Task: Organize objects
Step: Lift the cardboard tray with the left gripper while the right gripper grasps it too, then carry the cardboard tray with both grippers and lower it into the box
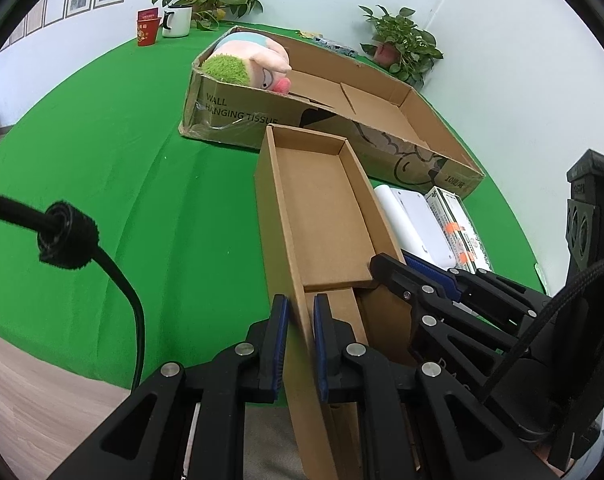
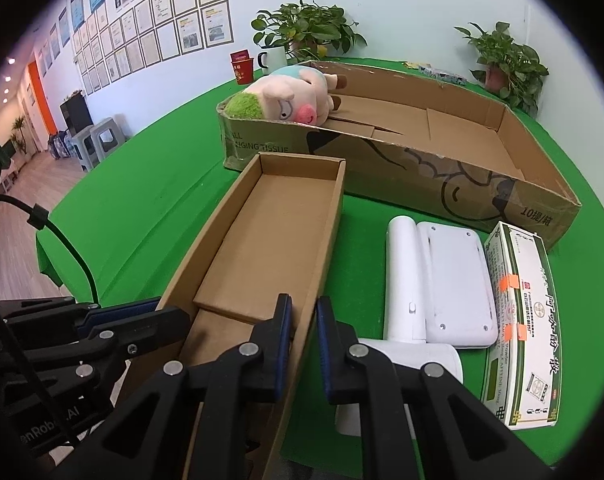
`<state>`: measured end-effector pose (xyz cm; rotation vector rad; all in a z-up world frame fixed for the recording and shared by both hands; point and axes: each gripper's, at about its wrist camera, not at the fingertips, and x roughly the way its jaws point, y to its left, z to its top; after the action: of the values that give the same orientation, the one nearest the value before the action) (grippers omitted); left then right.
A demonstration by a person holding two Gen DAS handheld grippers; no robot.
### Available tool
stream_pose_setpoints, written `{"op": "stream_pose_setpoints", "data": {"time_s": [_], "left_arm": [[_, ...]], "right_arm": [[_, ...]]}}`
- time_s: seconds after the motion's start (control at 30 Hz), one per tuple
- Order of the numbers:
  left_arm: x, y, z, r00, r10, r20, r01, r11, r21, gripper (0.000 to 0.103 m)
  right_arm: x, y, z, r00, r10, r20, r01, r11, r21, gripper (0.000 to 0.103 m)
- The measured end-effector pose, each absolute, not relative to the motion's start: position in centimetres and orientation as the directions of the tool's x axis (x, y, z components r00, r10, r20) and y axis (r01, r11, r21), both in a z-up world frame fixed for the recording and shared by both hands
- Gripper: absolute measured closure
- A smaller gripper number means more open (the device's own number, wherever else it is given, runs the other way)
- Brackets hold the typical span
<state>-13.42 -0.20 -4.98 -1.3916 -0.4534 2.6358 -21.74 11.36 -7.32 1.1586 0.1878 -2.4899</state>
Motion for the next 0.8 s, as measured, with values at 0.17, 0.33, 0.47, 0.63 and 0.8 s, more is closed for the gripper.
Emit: {"op": "stream_pose_setpoints", "data": {"time_s": [0.17,0.33,0.47,0.63,0.8], "left_arm": [[-13.5,-0.1,-5.0,-0.564,0.241,-0.79,0.018,-0.952,-0.304,0.093],[-13.2,-0.5,-4.8,-0.557,0.235,-0.796,0.039,-0.951,-0.308,0.094],[-12.7,0.0,-3.3,-0.582,0.181,-0.793,0.038,-0.968,-0.249,0.094],[-12.8,1.6,-0.5,-0.637,0.134,-0.759,0.007,-0.984,-0.18,0.094],[-13.7,3.2,2.6,-0.694,0.167,-0.7,-0.062,-0.983,-0.173,0.094]], "right_arm": [[-21.7,11.2,-7.3,-0.586,-0.285,-0.758,0.397,-0.917,0.037,0.092],[-21.6,10.9,-7.0,-0.583,-0.296,-0.756,0.415,-0.909,0.036,0.092],[-21.3,11.0,-6.5,-0.587,-0.328,-0.74,0.424,-0.903,0.063,0.092],[-21.5,12.3,-4.9,-0.606,-0.361,-0.709,0.411,-0.905,0.109,0.092],[-21.8,14.3,-1.4,-0.684,-0.357,-0.636,0.372,-0.921,0.117,0.092]]}}
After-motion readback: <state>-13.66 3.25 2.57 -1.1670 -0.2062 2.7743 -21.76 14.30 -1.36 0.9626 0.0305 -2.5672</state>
